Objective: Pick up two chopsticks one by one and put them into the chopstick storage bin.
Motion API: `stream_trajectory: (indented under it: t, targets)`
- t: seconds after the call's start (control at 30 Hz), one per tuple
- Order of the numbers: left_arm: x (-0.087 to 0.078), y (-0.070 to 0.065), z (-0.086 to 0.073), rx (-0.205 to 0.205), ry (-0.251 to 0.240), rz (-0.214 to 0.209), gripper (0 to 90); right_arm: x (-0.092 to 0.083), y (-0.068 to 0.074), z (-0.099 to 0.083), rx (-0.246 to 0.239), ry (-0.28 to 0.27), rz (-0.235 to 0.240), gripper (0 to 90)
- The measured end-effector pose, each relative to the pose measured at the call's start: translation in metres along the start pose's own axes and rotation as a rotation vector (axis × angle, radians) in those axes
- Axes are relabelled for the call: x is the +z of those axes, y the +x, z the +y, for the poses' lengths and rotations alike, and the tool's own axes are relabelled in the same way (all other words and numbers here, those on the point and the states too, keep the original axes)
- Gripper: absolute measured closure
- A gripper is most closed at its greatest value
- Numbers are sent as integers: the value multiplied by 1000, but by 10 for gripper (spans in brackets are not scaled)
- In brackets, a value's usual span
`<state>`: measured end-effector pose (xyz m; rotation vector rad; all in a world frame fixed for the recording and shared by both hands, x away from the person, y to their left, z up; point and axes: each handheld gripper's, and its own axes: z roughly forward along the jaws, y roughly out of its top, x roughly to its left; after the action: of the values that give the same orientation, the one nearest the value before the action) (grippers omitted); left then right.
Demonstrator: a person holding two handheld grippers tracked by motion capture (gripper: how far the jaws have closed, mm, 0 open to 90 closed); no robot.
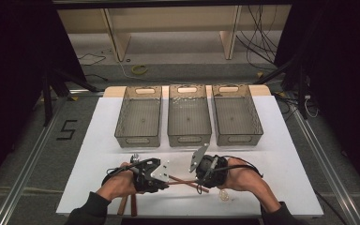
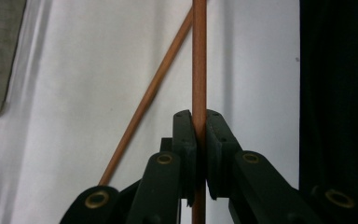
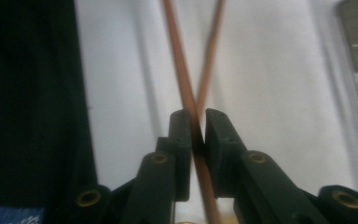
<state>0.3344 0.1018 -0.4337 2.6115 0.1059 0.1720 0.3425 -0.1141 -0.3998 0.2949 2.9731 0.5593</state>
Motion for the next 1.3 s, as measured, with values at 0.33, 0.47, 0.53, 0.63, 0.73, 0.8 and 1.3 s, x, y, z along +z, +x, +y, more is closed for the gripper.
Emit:
stream_trajectory:
  t: [0.33, 0.47, 0.53, 0.63, 0.73, 0.8, 1.3]
  targets:
    - [-13, 16, -10, -125, -25, 79, 839, -21, -14, -4, 133, -162, -76, 507]
    - [-19, 24, -17, -205, -45, 130, 839, -26, -18, -5, 196, -218, -104, 443]
    - [-22, 29, -20, -252, -64, 148, 839, -26, -18, -6, 216, -232, -103, 422]
    - [-27, 34, -24, -303, -83, 177, 839, -25, -18, -7, 231, -242, -100, 406]
    - [-34, 38, -29, -351, -116, 190, 839, -18, -16, -8, 238, -230, -78, 392]
    - [-39, 42, -32, -378, -130, 210, 839, -15, -16, -8, 241, -229, -83, 382]
    - [-62, 83, -44, -562, -215, 290, 840, 10, -14, -11, 272, -211, -53, 336]
